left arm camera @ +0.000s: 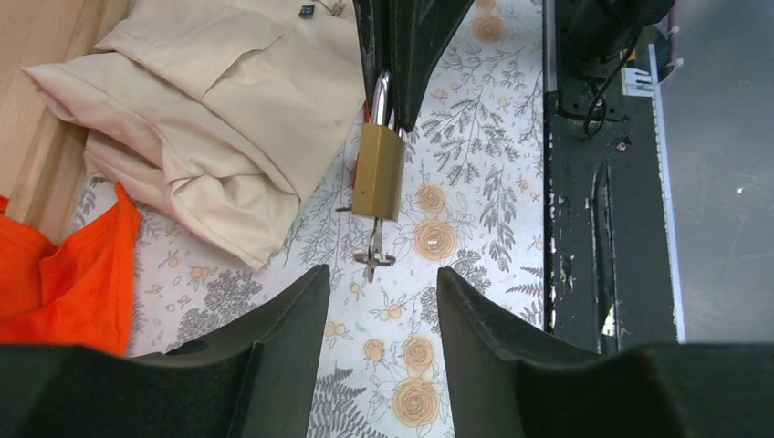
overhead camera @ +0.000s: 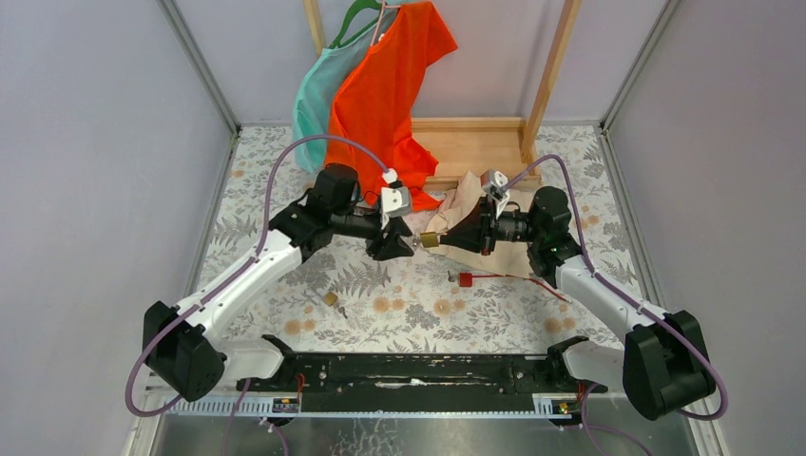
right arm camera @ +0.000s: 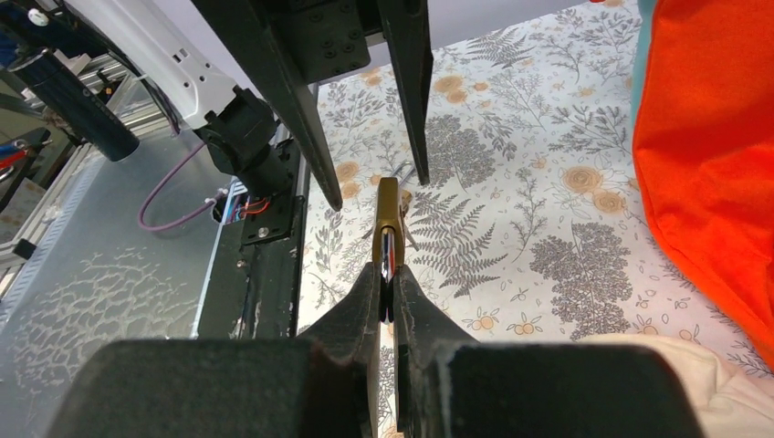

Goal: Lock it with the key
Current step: Lock the lock.

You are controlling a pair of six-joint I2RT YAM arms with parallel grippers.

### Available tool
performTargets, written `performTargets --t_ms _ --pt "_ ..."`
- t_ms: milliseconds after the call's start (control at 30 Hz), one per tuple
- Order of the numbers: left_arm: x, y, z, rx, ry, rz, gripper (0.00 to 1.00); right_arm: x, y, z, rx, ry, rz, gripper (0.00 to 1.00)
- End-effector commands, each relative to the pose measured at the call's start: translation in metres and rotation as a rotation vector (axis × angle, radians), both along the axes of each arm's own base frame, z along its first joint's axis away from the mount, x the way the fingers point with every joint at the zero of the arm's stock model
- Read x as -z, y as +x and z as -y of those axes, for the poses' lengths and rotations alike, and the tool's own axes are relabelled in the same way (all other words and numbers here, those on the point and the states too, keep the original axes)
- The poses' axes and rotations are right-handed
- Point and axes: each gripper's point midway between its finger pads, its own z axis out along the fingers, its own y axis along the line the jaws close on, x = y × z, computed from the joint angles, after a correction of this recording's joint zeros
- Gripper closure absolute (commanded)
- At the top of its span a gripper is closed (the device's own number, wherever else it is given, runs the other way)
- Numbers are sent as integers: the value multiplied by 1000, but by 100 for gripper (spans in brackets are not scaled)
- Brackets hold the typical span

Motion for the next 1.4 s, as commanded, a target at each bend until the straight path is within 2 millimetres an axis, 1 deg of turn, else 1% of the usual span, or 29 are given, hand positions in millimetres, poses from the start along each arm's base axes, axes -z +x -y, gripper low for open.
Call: performTargets --t_ms 0,133,267,467,633,767,967,1167,1267,1367 --pt "-20 6 15 23 -80 -23 46 -17 -7 0 -44 29 73 100" --pt "-21 6 21 35 -101 -81 47 -17 -8 1 -50 30 76 100" --pt "-22 5 26 50 -114 -126 56 -15 -9 0 -54 29 78 100" --pt "-17 3 28 62 -114 -152 77 -14 -8 1 -54 25 85 100" --pt "-15 3 27 63 -110 -150 100 -12 -6 1 -43 14 99 100" --pt "-11 3 23 48 -98 -135 100 -10 -1 4 -15 -3 127 100" --pt "-2 7 11 13 -61 -105 100 -15 8 14 31 1 149 100" --pt "0 9 0 -2 -34 -71 100 -18 12 20 49 3 154 100" --pt "4 7 -4 -2 -10 -57 100 -16 13 20 48 0 142 100" --pt "11 7 -13 -14 41 -25 100 -9 17 19 62 -10 112 100"
